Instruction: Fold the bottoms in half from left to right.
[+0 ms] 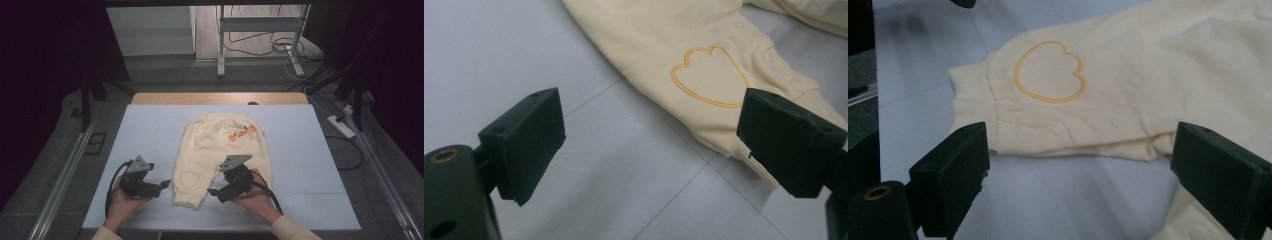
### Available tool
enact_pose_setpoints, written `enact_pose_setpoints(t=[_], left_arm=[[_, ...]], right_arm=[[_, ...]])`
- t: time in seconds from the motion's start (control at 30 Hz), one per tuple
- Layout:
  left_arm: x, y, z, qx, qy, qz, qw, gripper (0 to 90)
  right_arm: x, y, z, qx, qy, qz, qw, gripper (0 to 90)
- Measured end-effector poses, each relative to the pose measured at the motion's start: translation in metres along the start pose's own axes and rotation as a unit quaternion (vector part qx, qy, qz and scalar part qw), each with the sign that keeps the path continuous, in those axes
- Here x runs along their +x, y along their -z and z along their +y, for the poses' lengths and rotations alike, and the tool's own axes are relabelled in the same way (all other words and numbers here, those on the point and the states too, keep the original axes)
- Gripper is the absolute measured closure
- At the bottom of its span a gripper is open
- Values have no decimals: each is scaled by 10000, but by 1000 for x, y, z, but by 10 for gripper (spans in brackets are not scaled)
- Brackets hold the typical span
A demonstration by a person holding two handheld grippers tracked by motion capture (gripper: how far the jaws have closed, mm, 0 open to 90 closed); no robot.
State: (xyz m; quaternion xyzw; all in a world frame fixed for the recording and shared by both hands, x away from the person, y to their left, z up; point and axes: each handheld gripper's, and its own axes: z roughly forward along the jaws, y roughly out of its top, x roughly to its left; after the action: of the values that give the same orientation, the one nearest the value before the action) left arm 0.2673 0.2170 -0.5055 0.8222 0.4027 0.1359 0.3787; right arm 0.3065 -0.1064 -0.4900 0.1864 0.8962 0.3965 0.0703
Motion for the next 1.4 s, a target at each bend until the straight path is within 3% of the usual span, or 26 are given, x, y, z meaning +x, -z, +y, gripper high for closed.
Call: enact_pose_setpoints(t=[0.37,1.4], left_arm=[[1,0,-1,-12,20,2,10000,117],[2,0,-2,-2,66,14,10000,116]], right_arm=[[11,-19,10,78,120,153,9998,88],[31,-47,26,181,364,438,9982,133]])
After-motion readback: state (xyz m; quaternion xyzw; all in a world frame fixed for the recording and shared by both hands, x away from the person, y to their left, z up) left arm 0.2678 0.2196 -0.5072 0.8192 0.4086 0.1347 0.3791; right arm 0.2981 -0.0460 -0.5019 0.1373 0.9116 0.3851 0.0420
